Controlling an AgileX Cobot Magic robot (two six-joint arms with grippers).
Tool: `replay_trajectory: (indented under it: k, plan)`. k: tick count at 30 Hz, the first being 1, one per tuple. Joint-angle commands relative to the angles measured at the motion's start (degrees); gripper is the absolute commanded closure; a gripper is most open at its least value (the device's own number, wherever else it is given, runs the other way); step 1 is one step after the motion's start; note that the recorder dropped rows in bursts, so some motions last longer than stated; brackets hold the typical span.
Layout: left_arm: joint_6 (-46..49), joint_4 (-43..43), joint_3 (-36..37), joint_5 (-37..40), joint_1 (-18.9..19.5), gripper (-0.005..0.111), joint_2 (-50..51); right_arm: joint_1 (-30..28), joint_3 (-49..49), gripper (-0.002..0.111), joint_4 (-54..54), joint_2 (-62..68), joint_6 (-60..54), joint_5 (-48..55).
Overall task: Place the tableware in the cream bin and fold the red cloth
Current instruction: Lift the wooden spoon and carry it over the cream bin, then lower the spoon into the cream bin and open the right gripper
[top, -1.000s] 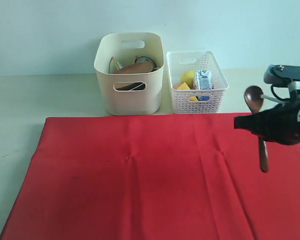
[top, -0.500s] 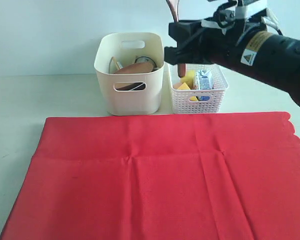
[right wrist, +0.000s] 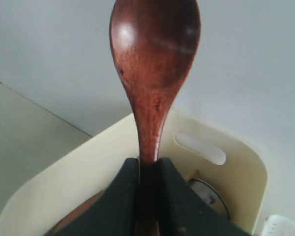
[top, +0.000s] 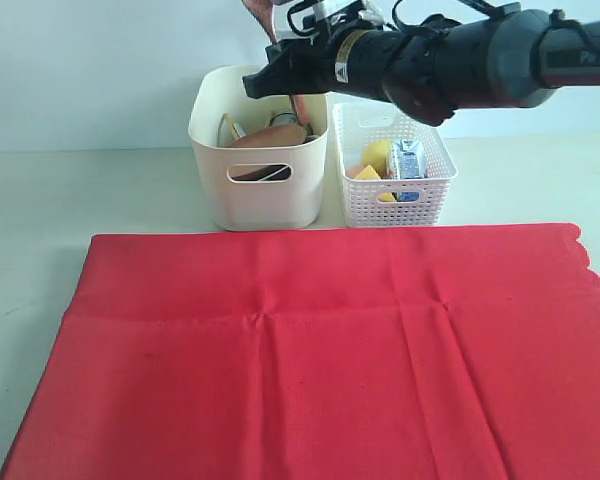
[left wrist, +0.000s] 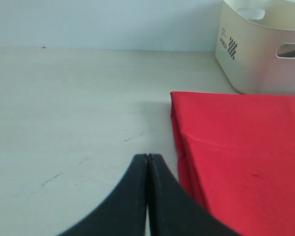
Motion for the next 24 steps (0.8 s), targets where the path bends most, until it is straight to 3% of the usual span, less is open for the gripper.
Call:
replay_trajectory:
  k: [1,15,18,24]
  plan:
    - [-0.05,0.03,0.16,-0.73,-0.31,0.107,-0.35,0.05,-3.03,0.108,-0.72,3.72,0.29,1.25]
    - [-0.05,0.03,0.16,-0.73,-0.31,0.107,-0.35,0.05,-3.6,0.106,-0.72,5.59,-0.27,10.59]
    - [-0.05,0.03,0.16,-0.73,-0.31,0.107,-0.35,0.05,-3.6,0.096,-0.72,5.59,-0.27,12.69]
    - [-0.05,0.03,0.16,-0.73,-0.31,0.107,-0.35,0.05,-3.6,0.064,-0.06,4.82,-0.15,14.77]
